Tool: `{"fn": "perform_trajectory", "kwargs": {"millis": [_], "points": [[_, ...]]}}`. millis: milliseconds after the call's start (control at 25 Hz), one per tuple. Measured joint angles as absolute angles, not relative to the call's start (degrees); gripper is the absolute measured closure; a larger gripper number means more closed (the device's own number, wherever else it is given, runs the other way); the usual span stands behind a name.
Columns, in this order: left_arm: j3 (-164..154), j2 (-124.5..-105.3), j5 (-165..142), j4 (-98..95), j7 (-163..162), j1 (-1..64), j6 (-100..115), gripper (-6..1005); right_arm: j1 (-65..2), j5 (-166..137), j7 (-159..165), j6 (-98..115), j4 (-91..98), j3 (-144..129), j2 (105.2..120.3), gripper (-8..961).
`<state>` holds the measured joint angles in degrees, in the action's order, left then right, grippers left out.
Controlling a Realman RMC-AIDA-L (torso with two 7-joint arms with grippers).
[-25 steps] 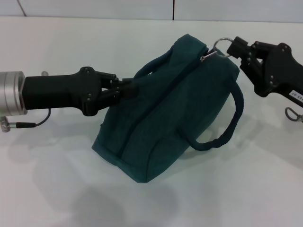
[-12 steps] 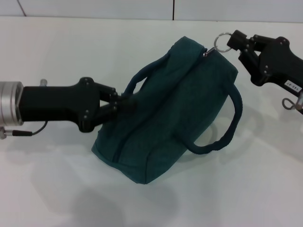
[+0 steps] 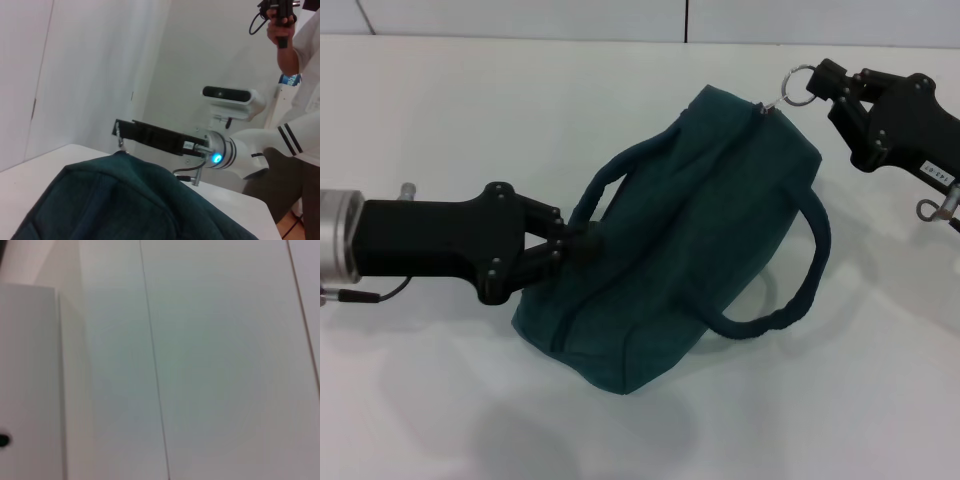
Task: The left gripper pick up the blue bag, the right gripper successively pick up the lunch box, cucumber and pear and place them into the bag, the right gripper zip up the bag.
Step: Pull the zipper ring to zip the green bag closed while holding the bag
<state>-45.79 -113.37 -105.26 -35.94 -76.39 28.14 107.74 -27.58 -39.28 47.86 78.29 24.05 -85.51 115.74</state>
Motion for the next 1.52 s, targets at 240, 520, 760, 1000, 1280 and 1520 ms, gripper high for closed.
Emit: {"fn": "perform_trajectory", "kwargs": {"millis": [240, 520, 760, 1000, 1280, 1520], "points": [[-45.6, -112.84, -105.1, -35.9, -76.1, 27.8, 108.2, 937, -27.6, -39.3, 47.0, 75.6, 23.8, -85.5, 115.79, 940], [-45.5, -112.30, -104.9, -35.9, -76.0, 27.4, 108.2, 937, -27.6, -39.3, 47.0, 73.7, 23.8, -85.5, 115.83, 940], [-45.4, -111.68, -104.4, -35.9, -76.0, 27.3, 108.2, 936, -27.2, -39.6, 46.9, 71.3, 22.6, -85.7, 115.90, 940], [-45.3, -111.26, -104.0, -36.0, -76.0, 27.5, 108.2, 936, -27.6, -39.6, 46.3, 70.3, 20.2, -85.7, 115.92, 940], [-45.3, -110.93, -103.9, -36.0, -76.0, 27.7, 108.2, 938, -27.6, -39.7, 45.7, 67.5, 20.1, -86.2, 115.95, 940], [-45.3, -110.76, -103.6, -36.9, -76.3, 27.4, 108.6, 943, -27.6, -39.7, 45.0, 66.4, 20.1, -86.4, 116.08, 940]]}}
